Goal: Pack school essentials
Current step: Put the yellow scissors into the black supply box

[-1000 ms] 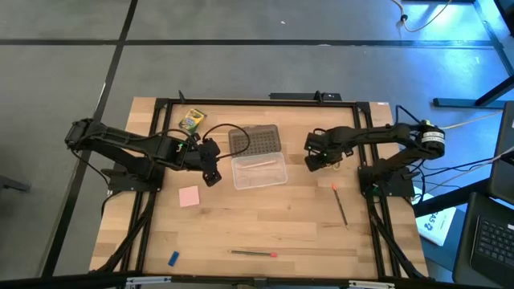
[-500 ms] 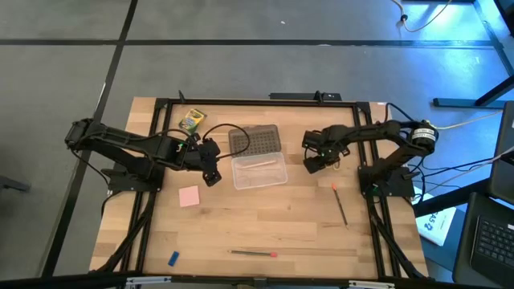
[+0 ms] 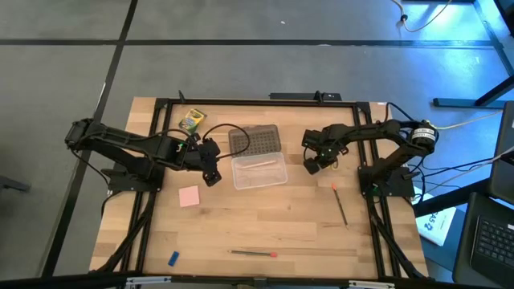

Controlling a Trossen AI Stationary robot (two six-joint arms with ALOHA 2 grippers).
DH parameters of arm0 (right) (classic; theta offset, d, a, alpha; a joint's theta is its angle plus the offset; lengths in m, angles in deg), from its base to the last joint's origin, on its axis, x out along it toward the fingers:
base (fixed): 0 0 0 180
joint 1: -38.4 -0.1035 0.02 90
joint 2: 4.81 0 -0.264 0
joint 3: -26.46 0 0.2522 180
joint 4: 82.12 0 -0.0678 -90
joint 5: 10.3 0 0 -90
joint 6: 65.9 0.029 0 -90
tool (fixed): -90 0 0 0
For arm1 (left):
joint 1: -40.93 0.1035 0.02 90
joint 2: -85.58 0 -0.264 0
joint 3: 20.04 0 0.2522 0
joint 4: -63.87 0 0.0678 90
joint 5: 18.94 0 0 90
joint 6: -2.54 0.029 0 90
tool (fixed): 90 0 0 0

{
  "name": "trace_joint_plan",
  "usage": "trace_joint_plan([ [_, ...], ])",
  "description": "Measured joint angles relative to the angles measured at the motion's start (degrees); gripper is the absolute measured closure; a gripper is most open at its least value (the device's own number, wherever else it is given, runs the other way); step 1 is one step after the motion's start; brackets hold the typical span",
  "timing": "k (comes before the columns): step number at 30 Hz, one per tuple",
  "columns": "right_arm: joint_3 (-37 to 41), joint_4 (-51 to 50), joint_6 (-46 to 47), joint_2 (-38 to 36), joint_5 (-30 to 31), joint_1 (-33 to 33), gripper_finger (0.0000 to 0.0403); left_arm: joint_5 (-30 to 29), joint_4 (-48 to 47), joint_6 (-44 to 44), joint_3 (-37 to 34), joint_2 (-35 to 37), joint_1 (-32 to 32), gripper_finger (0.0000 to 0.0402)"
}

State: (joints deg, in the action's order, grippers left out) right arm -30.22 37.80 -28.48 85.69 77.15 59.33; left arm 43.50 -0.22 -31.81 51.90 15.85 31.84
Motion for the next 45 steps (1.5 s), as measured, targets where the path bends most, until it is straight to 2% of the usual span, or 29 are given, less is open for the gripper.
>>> trace_joint_plan([
  [7,0.07,0.36,-2.35,0.04,2.95,-1.39,0.0375,0.0,0.0,0.0,0.0,0.0,0.01,0.0321],
  [16,-0.49,-0.06,-3.31,-1.8,7.82,-6.52,0.0382,0.0,0.0,-0.01,0.0,0.0,0.0,0.0321],
  [27,-7.3,-5.49,-7.04,-2.93,7.03,-11.95,0.0378,0.0,0.0,-0.07,0.0,0.0,-0.01,0.0321],
  [39,-20.69,-8.6,-21.73,-2.76,7.57,-18.49,0.0378,0.0,0.0,-0.13,0.0,0.0,-0.01,0.0321],
  [45,-25.75,-7.26,-32.83,0.99,7.6,-21.8,0.0377,0.24,0.0,-0.3,0.0,0.0,-0.01,0.0321],
])
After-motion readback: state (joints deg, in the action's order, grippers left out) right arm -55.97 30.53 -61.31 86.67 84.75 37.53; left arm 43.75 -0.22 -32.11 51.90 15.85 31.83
